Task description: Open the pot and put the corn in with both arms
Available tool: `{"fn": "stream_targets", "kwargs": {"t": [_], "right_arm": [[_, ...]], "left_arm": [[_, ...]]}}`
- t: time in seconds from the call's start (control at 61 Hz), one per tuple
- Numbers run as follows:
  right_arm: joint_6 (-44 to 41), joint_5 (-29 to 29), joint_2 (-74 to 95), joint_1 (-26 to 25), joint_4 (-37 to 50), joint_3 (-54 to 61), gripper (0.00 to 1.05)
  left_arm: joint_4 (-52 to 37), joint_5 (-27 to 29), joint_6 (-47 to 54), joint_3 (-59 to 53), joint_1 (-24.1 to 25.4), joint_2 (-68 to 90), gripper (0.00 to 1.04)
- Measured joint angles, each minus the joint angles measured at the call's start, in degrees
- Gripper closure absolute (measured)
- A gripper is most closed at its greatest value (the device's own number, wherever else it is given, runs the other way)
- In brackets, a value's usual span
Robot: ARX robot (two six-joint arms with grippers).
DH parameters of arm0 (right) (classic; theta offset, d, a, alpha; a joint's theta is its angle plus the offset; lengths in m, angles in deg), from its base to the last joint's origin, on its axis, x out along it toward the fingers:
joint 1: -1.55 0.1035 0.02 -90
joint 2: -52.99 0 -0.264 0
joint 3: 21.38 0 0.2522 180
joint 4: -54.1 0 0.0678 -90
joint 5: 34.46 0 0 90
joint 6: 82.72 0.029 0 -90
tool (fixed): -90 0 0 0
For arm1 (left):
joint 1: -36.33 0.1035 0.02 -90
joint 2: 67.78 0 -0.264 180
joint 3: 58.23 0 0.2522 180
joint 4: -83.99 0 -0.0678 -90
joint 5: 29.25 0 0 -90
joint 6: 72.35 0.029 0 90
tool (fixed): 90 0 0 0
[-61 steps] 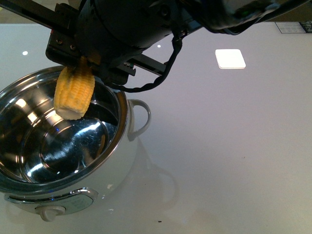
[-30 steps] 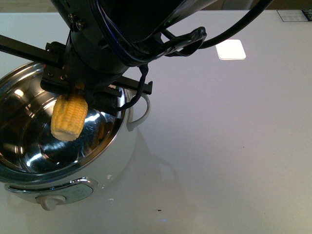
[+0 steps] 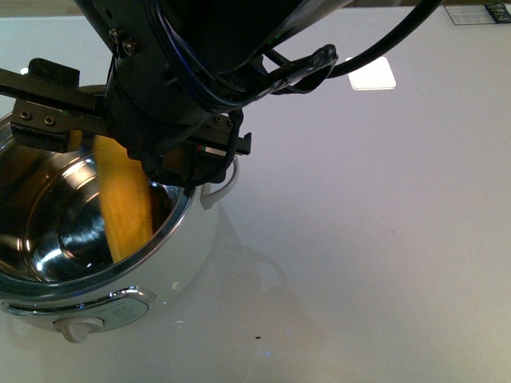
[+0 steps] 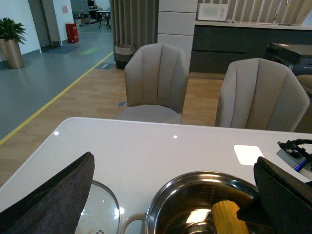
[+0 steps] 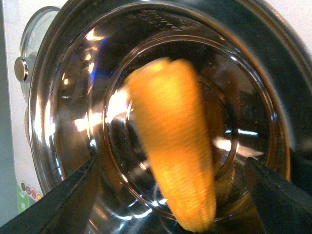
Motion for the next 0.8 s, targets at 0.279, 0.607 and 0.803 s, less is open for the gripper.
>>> {"fn": "stream_targets", "kwargs": {"t": [0.279, 0.607, 0.803], "right_arm": [[-1.29, -2.4, -12.44, -5.7, 2.89, 8.22, 0.09], [-6.93, -4.44, -40.28, -21.44, 3.82, 24.7, 0.09], [-12.76, -4.76, -53.92, -30.36, 0.46, 31.12, 0.09]], "left_arm": [[0.0, 0.0, 0.0, 0.0, 0.0, 0.0, 0.07], [0.0, 0.0, 0.0, 0.0, 0.0, 0.0, 0.07], [0.0, 0.0, 0.0, 0.0, 0.0, 0.0, 0.07]]}}
